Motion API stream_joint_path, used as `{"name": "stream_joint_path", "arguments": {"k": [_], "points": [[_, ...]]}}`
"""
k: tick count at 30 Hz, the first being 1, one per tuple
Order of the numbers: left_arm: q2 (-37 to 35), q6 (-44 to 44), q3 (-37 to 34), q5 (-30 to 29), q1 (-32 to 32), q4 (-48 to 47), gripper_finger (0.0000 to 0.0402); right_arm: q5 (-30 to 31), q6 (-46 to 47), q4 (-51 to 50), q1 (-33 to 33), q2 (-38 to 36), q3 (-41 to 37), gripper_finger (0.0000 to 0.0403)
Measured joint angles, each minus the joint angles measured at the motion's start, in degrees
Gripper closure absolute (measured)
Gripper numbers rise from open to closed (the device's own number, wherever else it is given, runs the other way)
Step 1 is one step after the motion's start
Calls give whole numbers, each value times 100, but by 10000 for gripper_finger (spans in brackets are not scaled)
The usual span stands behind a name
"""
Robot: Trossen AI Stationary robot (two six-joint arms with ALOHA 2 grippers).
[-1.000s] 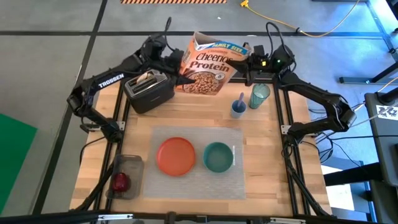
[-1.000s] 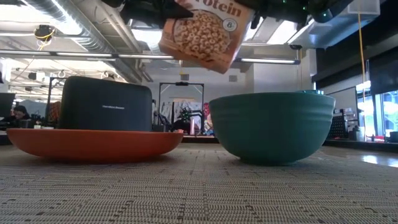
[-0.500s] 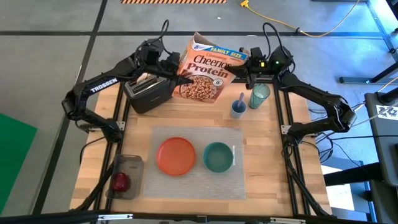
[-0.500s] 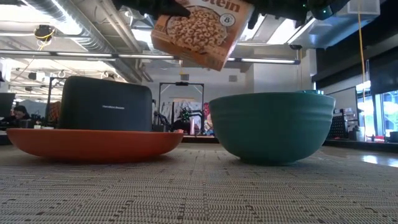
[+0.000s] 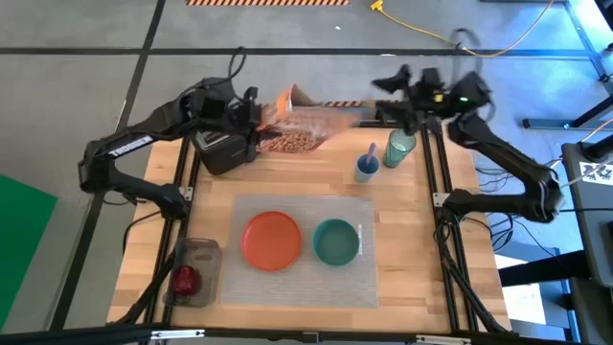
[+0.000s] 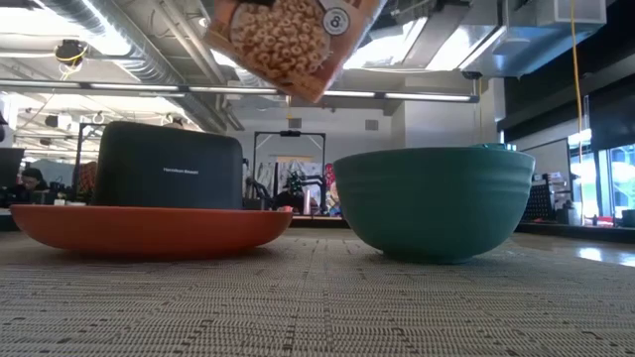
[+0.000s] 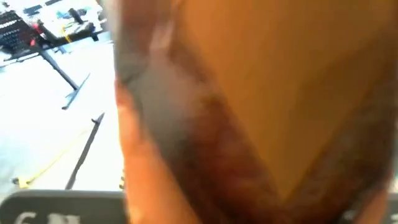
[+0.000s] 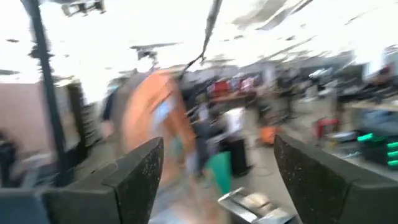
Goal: Arrange a breakfast setting
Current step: Pour the cereal from the cereal box into a green bowl
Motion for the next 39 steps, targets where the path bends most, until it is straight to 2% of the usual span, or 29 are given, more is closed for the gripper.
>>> {"name": "stream_joint_path", "arguments": {"k": [5, 11, 15, 18, 21, 24, 27, 31, 34, 39], "points": [[-76, -96, 0, -681, -813, -670, 288, 613, -578, -923, -234, -654, -2, 109], [-77, -130, 0, -1344, -1803, -1811, 288, 1754, -888, -2858, -55, -1311, -2, 116], [-77, 47, 0, -1820, -2272, -2292, 288, 2729, -584, -4195, 543, -1604, -2, 123], [-66, 327, 0, -1863, -2628, -2307, 289, 3291, 88, -5138, 1169, -1668, -2, 128], [-15, 924, 0, -2130, -2961, -2351, 288, 3848, 786, -6013, 1843, -1644, -4, 133], [75, 1756, 0, -2751, -3132, -2414, 289, 4383, 1466, -6681, 2503, -1589, -4, 138], [226, 2496, 0, -3354, -3159, -2431, 289, 4890, 2011, -6925, 3180, -1534, -7, 143], [516, 3210, 2, -3742, -3077, -2366, 289, 5679, 2251, -6949, 3981, -1539, -4, 143], [768, 3432, 2, -3810, -3009, -2310, 289, 6166, 2334, -6941, 4361, -1543, -4, 144], [1152, 3871, 2, -3712, -2869, -2217, 289, 6465, 2560, -7032, 4756, -1543, -4, 144]]}}
